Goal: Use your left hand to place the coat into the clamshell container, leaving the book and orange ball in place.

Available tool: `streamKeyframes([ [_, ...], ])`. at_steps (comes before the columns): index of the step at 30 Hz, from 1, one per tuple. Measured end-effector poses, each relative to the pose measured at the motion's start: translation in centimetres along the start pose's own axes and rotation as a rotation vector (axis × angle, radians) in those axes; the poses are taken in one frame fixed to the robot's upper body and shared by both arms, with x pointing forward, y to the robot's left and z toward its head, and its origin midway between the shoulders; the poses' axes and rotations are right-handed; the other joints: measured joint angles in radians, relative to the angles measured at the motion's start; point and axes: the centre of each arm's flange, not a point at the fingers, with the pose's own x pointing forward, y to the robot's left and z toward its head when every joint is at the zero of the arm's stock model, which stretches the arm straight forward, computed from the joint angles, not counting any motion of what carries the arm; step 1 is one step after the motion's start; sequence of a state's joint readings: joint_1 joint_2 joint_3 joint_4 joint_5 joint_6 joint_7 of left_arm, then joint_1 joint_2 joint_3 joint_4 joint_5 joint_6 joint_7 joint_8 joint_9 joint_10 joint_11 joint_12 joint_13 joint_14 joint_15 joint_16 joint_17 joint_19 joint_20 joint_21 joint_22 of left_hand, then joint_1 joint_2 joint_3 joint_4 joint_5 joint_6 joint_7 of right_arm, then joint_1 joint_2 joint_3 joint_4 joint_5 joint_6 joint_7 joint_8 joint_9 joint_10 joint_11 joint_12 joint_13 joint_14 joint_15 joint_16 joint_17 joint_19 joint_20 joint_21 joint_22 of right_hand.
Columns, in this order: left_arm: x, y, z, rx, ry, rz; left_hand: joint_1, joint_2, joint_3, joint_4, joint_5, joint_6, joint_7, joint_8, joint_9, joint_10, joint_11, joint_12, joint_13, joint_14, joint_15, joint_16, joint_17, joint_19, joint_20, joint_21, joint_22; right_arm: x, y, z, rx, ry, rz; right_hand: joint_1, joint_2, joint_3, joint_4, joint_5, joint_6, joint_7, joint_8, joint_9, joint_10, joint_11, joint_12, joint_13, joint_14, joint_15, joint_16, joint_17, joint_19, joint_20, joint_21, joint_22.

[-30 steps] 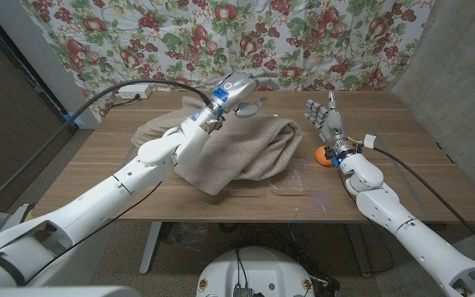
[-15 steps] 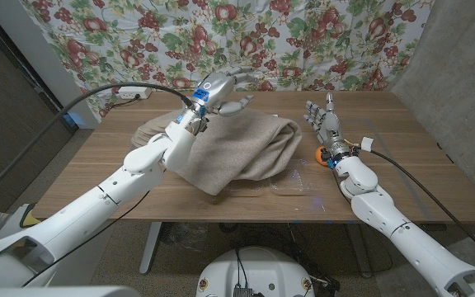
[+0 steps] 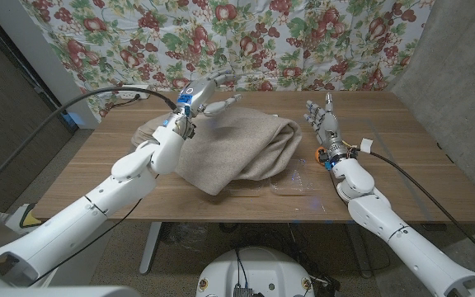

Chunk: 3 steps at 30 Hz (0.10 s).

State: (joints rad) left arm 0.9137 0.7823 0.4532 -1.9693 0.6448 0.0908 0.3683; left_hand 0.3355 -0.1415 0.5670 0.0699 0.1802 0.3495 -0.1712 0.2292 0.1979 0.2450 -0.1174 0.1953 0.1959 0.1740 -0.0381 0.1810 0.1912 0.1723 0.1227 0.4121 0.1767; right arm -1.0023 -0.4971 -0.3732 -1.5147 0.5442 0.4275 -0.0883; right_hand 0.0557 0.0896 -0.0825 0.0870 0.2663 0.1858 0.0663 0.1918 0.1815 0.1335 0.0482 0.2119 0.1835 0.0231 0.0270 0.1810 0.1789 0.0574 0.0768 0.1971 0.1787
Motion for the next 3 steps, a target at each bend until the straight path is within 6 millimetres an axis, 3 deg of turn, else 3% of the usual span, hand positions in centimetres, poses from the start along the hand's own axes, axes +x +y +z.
streamKeyframes([
  [3,-0.17,-0.11,-0.63,-0.024,0.029,-0.032,-0.041,-0.007,-0.017,0.013,0.000,-0.031,0.002,-0.019,0.000,-0.033,0.010,-0.007,-0.001,-0.032,0.000,0.000,-0.001,-0.017,0.007,-0.017,0.000,-0.16,0.22,0.00,-0.002,-0.001,-0.003,0.000,0.000,0.000,0.000,0.000,0.000,0.000,0.000,0.000,0.004,-0.004,0.000,0.000,0.000,0.000,0.000,0.000,0.000,0.000,0.000,0.000],
])
